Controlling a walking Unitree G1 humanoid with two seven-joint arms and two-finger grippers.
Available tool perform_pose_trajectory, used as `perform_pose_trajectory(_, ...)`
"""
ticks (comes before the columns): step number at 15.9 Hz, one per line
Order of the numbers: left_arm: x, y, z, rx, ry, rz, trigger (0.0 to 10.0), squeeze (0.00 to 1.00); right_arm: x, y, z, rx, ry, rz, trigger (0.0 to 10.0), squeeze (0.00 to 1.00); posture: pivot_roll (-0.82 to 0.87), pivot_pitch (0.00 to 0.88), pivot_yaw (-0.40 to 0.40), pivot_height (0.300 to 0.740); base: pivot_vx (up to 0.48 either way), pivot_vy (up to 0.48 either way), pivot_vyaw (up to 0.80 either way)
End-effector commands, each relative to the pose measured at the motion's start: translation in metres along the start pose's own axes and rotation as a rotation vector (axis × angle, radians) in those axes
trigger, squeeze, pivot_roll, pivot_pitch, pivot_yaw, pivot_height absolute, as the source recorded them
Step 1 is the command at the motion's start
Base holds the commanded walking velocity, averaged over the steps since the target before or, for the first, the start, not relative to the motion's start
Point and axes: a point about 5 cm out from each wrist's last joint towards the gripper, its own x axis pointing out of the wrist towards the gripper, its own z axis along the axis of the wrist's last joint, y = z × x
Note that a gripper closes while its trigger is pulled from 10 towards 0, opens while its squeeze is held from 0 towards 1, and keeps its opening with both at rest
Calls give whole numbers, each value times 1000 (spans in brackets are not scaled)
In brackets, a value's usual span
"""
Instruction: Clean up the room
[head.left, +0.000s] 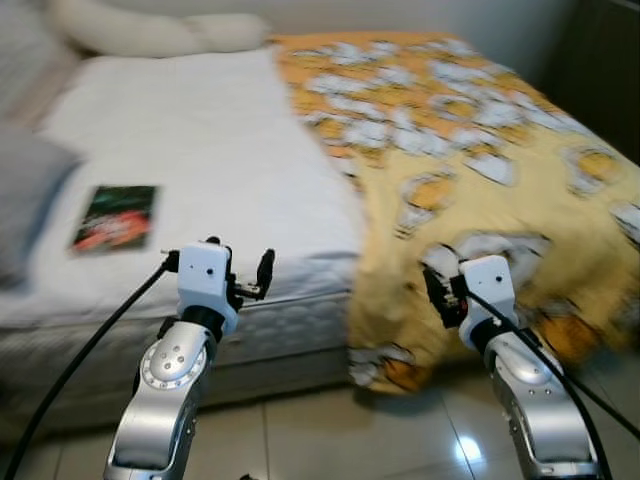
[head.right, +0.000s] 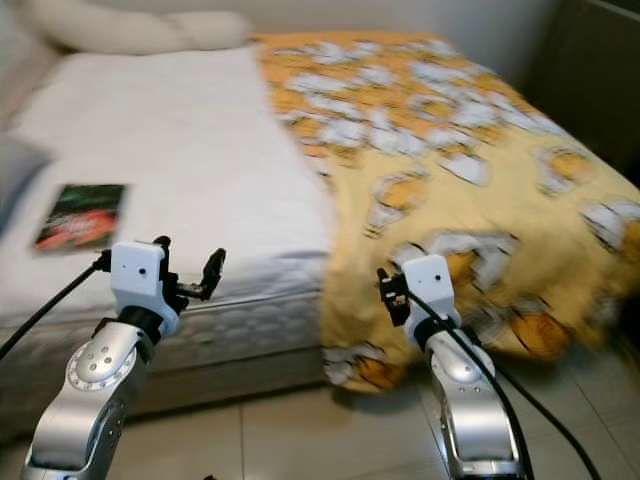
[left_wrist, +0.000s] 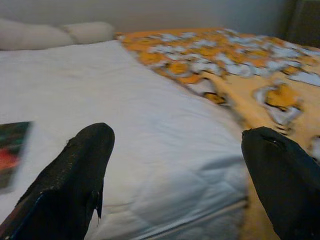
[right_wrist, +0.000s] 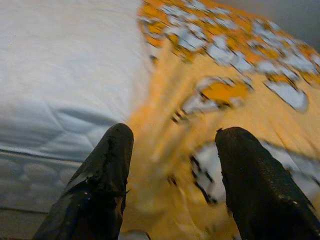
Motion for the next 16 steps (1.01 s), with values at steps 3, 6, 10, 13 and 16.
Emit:
perform_pose_trajectory(3,3,0,1,7,-2,-5,10000,0,7,-3,7,-16,-21,-1,10000,0,-17,0,-16,740,361,0,479)
perform_pose_trajectory(6,3,-1,1,8,-3,-9,10000,0,9,-6,6,4,-19,-19,10000,0,-13,0,-18,740,366,0,0)
perform_pose_trajectory(10,2,-2,-1,11,5,-24,10000,0,7,-4,5,11,-22,-17,10000,0,-21,0,-13,740,368,0,0)
perform_pose_trajectory(13,3,-5,-2,11,9,-40,10000,0,4,-2,4,17,-24,-15,10000,0,-24,0,-9,740,366,0,0)
perform_pose_trajectory(16,1,-6,-3,12,11,-45,10000,0,6,0,4,5,-19,-3,10000,0,-18,0,-14,740,360,0,0)
